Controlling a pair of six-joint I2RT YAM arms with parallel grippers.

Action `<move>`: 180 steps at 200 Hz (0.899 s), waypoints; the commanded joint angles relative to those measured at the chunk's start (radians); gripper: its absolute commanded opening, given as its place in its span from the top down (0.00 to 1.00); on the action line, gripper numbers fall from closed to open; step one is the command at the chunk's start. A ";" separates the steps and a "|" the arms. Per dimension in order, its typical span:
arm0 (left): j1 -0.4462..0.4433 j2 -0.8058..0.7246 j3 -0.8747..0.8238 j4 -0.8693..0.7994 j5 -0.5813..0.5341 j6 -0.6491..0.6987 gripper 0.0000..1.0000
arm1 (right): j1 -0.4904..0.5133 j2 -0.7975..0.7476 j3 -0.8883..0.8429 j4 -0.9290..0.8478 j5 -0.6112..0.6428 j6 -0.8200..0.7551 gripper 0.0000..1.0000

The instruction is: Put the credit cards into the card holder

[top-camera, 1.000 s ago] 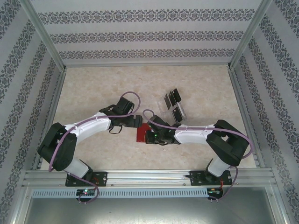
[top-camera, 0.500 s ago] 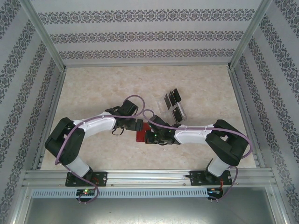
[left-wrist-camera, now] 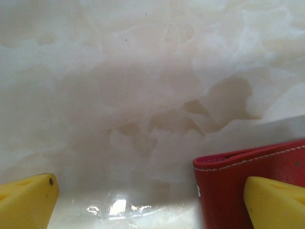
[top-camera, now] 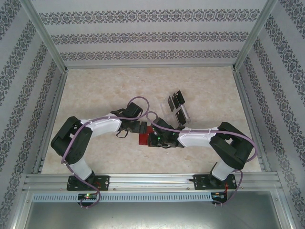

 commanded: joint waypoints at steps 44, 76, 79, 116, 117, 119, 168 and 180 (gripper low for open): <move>-0.010 0.008 -0.049 -0.002 -0.072 -0.067 0.01 | -0.061 -0.225 0.057 -0.294 0.134 -0.065 0.82; -0.008 0.001 -0.068 0.022 -0.063 -0.077 0.01 | -0.072 -0.216 0.150 -0.451 0.213 -0.124 0.61; -0.008 0.000 -0.068 0.023 -0.062 -0.078 0.01 | -0.073 -0.209 0.158 -0.457 0.214 -0.131 0.60; -0.008 -0.003 -0.082 0.037 -0.058 -0.084 0.01 | -0.073 -0.113 0.226 -0.471 0.201 -0.162 0.58; -0.008 -0.003 -0.082 0.037 -0.058 -0.084 0.01 | -0.073 -0.111 0.229 -0.471 0.202 -0.163 0.58; -0.008 -0.003 -0.083 0.037 -0.057 -0.084 0.01 | -0.072 -0.106 0.231 -0.470 0.201 -0.164 0.58; -0.008 -0.003 -0.088 0.048 -0.053 -0.087 0.01 | -0.065 -0.013 0.293 -0.460 0.190 -0.185 0.59; -0.010 -0.003 -0.089 0.050 -0.052 -0.088 0.01 | -0.063 0.009 0.308 -0.463 0.187 -0.192 0.59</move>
